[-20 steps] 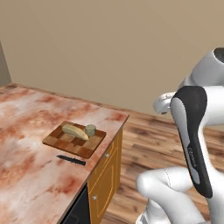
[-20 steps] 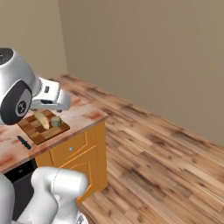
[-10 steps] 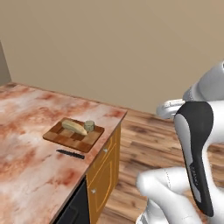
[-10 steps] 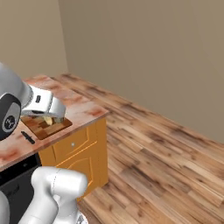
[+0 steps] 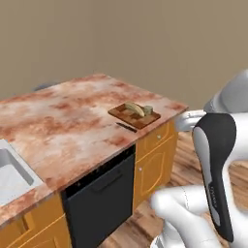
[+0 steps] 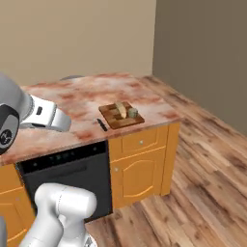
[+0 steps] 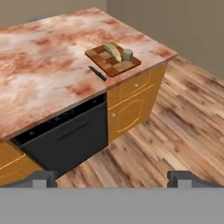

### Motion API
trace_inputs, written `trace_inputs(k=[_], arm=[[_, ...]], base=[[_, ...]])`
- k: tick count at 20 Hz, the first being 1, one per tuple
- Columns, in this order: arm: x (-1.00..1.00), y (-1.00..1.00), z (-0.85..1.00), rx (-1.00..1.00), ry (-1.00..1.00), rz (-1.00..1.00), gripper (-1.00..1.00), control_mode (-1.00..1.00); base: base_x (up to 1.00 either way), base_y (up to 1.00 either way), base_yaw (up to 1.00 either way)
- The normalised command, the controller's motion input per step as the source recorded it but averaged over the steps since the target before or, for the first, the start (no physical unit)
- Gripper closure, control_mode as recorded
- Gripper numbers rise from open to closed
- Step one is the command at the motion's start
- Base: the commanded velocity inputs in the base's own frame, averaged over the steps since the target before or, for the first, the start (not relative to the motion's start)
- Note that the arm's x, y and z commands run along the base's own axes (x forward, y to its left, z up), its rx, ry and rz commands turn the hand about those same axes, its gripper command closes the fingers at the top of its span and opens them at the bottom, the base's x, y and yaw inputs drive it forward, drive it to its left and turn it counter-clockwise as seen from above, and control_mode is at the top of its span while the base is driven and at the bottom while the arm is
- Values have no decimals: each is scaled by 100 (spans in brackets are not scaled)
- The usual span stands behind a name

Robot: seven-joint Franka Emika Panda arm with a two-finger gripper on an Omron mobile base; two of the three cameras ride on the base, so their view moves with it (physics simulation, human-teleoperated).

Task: Retrieve the sausage and cheese from the fridge and place them on the cutting board on the counter.

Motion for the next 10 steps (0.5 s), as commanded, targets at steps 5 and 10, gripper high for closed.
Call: trace_inputs(k=[5,10], arm=[[0,0,0,0,0,0,-100,100],[0,0,0,0,0,0,-100,100]], base=[[-13,39,100],[-39,35,100]])
